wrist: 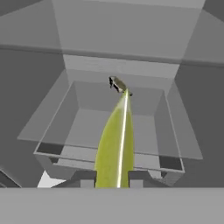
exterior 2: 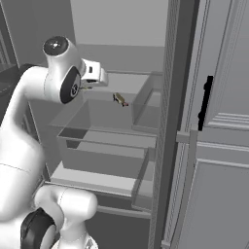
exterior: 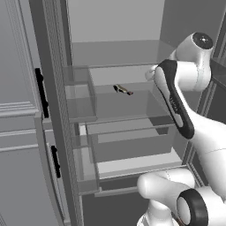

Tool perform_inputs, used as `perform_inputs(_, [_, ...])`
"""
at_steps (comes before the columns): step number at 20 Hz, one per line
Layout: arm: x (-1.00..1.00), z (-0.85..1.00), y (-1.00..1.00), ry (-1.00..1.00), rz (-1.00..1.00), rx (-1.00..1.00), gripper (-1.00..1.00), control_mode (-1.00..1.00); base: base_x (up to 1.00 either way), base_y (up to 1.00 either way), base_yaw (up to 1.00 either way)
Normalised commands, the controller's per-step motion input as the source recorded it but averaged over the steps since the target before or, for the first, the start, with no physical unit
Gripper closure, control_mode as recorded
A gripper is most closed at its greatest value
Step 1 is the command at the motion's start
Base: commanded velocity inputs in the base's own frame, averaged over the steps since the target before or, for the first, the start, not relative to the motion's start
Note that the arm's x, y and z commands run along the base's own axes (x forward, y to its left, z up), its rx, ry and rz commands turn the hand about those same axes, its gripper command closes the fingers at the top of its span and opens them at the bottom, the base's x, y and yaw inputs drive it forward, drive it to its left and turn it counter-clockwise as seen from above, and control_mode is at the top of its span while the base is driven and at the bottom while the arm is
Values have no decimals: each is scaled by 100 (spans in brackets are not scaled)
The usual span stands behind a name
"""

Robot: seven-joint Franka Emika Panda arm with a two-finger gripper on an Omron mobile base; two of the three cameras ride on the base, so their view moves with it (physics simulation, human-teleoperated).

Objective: Grab a lemon wedge from the fridge and one ice cube from the ice bowl, and put them in the glass of lemonade.

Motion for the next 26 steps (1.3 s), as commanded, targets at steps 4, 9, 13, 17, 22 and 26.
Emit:
perform_inputs(4, [-25,-1,0,0,2,0,100,100,-75,4,5])
perform_inputs(9, [0,0,0,0,0,0,100,100,-100,35,1])
perform_inputs(13, [0,0,0,0,0,0,100,100,-100,52,3])
perform_inputs(17, [0,0,0,0,0,0,100,100,-95,85,5])
perform_inputs(22, [0,0,0,0,0,0,100,100,-53,79,17])
perform_inputs(26, [0,0,0,0,0,0,100,100,-1,86,29])
